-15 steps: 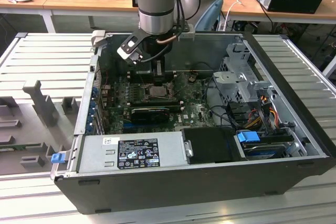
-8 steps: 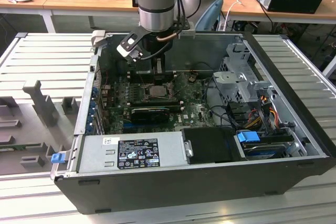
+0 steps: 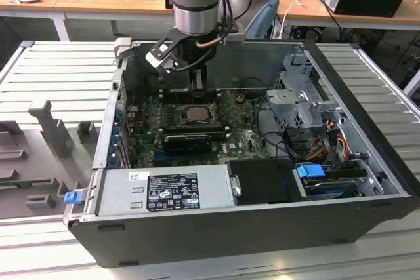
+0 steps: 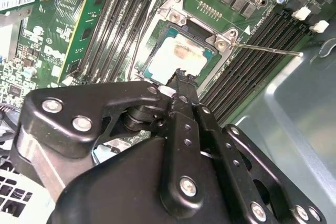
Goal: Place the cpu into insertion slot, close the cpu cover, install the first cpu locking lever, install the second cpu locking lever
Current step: 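Close the cpu cover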
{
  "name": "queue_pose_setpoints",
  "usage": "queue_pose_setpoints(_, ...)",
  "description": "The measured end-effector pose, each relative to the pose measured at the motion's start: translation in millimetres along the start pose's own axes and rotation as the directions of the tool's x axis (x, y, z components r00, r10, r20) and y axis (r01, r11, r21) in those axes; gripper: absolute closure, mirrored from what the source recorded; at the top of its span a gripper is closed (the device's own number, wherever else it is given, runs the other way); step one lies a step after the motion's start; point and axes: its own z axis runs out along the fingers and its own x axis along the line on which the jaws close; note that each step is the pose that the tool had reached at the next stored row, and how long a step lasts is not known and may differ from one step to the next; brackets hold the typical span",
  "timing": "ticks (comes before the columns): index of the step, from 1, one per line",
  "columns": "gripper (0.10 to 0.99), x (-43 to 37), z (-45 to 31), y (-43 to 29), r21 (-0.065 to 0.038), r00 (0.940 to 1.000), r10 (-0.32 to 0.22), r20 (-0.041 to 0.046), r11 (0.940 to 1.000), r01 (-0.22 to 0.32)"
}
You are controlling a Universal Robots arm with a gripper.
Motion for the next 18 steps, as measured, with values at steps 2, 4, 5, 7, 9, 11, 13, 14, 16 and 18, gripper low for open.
queue_pose_setpoints(2, 0.98, 0.0, -0.3, 0.0, 0.0, 1.0, 0.0, 0.0001, 1.0, 0.0)
queue_pose_setpoints(4, 0.98, 0.0, -0.9, 0.0, 0.0, 1.0, 0.0, 0.0003, 1.0, 0.0)
queue_pose_setpoints(5, 0.98, 0.0, -1.2, 0.0, 0.0, 1.0, 0.0, 0.0003, 1.0, 0.0)
queue_pose_setpoints(7, 0.98, 0.0, -2.2, 0.1, 0.0, 1.0, 0.0, 0.0002, 1.0, 0.0)
queue_pose_setpoints(9, 0.98, 0.0, -3.8, 0.2, 0.0, 1.0, 0.0, 0.0002, 1.0, 0.0)
queue_pose_setpoints(11, 0.98, 0.0, -7.0, 0.4, 0.0, 1.0, 0.0, 0.0002, 1.0, 0.0)
queue_pose_setpoints(13, 0.98, 0.0, -10.3, 0.6, 0.0, 1.0, 0.0, 0.0003, 1.0, 0.0)
queue_pose_setpoints(14, 0.98, 0.0, -10.9, 0.6, 0.0, 1.0, 0.001, 0.0002, 1.0, -0.001)
queue_pose_setpoints(16, 0.98, 0.0, -13.1, 0.8, 0.0, 1.0, 0.001, 0.0003, 1.0, -0.001)
queue_pose_setpoints(18, 0.98, 0.0, -14.9, 0.9, 0.0, 1.0, 0.001, 0.0002, 1.0, -0.001)
